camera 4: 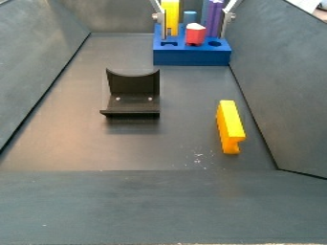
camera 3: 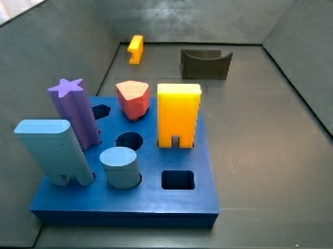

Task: Pick up the arch object. Move up. Place the arch object on the fixture. Regrasp the arch object. Rotate the arch object. Move to above the board. Insert the arch object.
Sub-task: Pick up the arch object.

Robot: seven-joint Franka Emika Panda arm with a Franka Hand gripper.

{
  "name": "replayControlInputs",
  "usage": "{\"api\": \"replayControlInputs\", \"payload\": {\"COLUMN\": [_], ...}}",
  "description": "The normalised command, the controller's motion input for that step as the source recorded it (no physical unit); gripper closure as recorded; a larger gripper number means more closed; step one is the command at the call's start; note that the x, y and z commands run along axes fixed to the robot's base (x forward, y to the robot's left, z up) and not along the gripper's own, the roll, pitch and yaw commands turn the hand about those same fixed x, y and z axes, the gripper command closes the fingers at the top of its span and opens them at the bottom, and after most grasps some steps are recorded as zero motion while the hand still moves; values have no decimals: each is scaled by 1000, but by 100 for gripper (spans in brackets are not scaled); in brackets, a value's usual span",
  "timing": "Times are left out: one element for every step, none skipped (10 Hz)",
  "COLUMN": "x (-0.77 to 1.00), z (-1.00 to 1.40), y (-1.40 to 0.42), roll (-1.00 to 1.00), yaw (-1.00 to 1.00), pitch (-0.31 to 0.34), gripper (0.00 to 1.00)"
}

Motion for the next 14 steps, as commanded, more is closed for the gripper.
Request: {"api": "replayControlInputs", "payload": {"x": [-217, -446, -580, -611, -557, 0, 437, 394, 297, 126, -157, -369, -357, -220], "z": [-531, -1000, -1000, -1000, -1000, -1000, -971, -983, -1000, -977, -794, -686, -503, -357], "y": [120, 246, 334, 360, 371, 386, 383, 374, 366, 357, 391, 346, 309, 283], "roll": [91, 0, 0, 0, 0, 0, -63, -57, -57, -81, -200, -266, -356, -416], "yaw": [-54, -117, -51, -29, -37, -103, -77, -89, -126, -217, -346, -383, -274, -143], "pitch": [-77, -113, -86, -83, -81, 0, 0, 0, 0, 13, 0, 0, 0, -50], "gripper": [0, 0, 0, 0, 0, 0, 0, 0, 0, 0, 0, 0, 0, 0]}}
